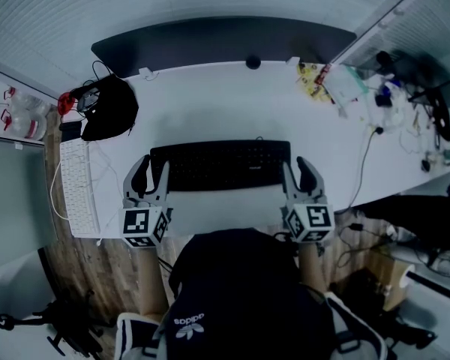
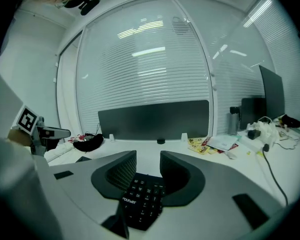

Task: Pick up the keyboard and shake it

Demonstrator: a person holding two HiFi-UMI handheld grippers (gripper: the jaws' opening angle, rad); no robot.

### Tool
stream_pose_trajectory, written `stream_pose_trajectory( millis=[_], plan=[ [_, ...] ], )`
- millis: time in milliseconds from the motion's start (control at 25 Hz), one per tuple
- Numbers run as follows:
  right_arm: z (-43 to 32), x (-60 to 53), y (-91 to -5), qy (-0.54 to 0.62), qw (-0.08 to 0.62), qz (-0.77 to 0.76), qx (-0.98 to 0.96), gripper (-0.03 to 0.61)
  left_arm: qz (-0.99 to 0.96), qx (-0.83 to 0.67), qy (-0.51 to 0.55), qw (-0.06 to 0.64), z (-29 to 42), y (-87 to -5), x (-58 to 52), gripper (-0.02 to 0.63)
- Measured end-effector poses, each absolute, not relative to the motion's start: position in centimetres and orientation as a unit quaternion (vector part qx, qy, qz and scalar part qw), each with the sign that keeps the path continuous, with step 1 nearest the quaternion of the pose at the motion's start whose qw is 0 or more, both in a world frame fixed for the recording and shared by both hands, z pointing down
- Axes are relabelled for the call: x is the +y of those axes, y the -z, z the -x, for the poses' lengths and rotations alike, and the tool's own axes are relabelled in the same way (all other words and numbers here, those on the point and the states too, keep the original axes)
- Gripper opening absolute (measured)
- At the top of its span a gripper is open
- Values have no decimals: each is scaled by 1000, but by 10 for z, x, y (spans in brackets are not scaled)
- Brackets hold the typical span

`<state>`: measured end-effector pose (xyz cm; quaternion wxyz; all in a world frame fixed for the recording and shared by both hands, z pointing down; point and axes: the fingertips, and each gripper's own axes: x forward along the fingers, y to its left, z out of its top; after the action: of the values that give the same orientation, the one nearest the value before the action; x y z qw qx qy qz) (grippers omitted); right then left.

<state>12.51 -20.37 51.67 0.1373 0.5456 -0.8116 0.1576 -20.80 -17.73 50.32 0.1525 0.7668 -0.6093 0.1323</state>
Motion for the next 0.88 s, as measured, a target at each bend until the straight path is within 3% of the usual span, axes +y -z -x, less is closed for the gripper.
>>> stream_pose_trajectory(
  millis=[520, 880],
  plan=[
    [-161, -210, -613, -251, 195, -539, -780, 161, -729, -565, -217, 319, 254, -626, -193, 195],
    [-159, -218, -652, -303, 216, -518, -770, 186, -711, -545, -241, 373, 263, -664, -197, 199]
  ],
)
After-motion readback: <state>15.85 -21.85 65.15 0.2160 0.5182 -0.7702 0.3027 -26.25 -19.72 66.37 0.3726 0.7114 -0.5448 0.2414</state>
